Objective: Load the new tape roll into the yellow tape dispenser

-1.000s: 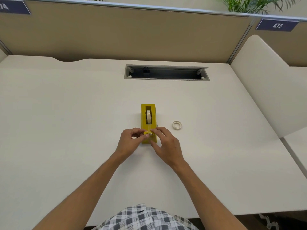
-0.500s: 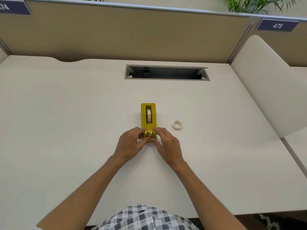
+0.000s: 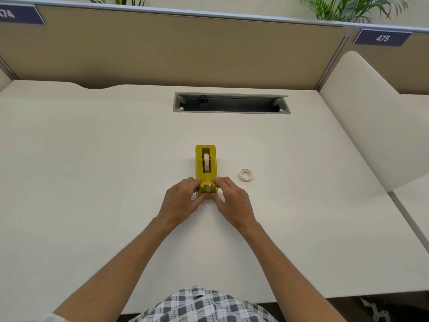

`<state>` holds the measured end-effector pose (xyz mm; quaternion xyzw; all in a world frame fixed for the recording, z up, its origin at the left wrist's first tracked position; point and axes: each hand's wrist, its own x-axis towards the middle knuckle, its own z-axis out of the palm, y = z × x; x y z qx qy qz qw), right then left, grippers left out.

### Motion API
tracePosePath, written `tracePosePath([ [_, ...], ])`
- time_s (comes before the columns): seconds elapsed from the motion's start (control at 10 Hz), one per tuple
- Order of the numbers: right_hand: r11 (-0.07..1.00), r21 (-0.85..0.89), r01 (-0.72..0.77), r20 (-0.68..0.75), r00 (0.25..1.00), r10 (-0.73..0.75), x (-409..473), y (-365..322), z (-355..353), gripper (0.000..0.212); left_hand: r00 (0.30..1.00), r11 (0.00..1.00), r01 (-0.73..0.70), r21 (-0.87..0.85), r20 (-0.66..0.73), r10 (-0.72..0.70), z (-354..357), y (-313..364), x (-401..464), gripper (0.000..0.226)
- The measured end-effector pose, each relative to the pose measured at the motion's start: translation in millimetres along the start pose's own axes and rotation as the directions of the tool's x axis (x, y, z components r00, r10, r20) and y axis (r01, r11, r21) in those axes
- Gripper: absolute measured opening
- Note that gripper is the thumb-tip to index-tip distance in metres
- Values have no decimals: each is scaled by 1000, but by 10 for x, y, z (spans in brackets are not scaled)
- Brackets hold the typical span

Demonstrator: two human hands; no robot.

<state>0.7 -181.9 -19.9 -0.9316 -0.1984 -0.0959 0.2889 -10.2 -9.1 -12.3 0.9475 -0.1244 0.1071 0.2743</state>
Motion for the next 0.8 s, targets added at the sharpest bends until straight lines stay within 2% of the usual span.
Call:
tracePosePath([
  [0.4, 1000, -11, -23, 90, 996, 24, 61, -29, -101, 34, 1000, 997, 18, 80, 17, -19, -29, 44, 14, 32],
  [0.5, 998, -42, -35, 117, 992, 40, 66, -16, -133, 53, 1000, 993, 30, 118, -6, -29, -39, 40, -34, 45],
  [0.6, 996, -87, -32, 104, 994, 41, 20, -42, -195, 63, 1000, 990, 20, 137, -21, -18, -64, 70, -115, 54],
  [0.7, 991, -127, -38, 77, 996, 48, 58, 3, -402, 66, 997, 997, 53, 47, -66, -50, -204, 46, -97, 61],
  [0.8, 984, -171, -54, 112, 991, 74, 114, 45, -584, 76, 993, 996, 93, 0, -71, -93, -341, 7, -25, 70],
])
